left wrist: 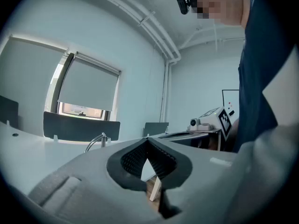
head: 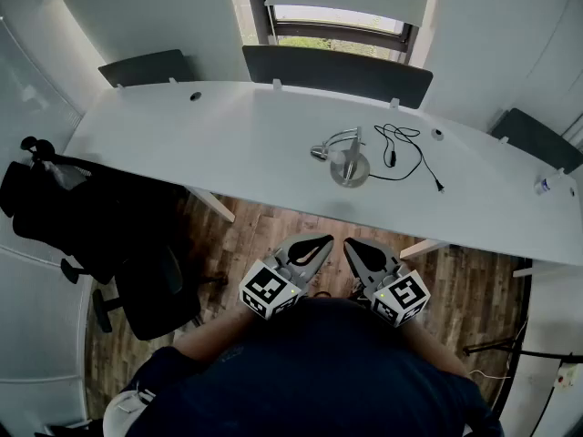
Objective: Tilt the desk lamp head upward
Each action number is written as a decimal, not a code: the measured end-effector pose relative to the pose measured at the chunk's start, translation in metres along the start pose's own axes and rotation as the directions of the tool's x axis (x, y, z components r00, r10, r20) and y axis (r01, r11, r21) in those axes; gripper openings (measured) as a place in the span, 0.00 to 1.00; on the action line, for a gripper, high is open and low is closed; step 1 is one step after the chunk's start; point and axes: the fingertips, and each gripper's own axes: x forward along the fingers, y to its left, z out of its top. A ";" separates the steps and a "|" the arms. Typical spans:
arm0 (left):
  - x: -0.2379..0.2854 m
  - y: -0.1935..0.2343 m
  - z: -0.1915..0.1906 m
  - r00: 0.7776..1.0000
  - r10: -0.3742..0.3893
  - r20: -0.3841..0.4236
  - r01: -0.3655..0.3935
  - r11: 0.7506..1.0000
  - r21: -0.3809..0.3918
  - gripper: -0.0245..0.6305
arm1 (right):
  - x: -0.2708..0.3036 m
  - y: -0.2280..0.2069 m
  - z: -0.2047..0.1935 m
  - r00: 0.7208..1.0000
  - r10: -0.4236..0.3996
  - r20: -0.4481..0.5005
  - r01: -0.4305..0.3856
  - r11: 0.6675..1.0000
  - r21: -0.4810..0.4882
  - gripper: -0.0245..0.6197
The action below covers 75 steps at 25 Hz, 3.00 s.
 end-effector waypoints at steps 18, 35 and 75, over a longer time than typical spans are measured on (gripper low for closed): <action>-0.011 0.000 0.003 1.000 0.010 0.015 -0.010 1.000 0.011 0.05 | 0.000 0.005 0.002 0.999 -0.029 0.014 0.029 1.000 0.002 0.05; 0.083 0.078 0.008 0.991 0.136 -0.006 -0.136 0.991 0.017 0.05 | 0.032 -0.118 0.013 1.000 -0.011 0.007 0.011 1.000 -0.018 0.05; 0.191 0.243 -0.063 0.917 0.358 -0.177 -0.343 0.933 0.109 0.05 | 0.123 -0.286 -0.038 0.979 -0.022 -0.202 0.018 1.000 -0.021 0.05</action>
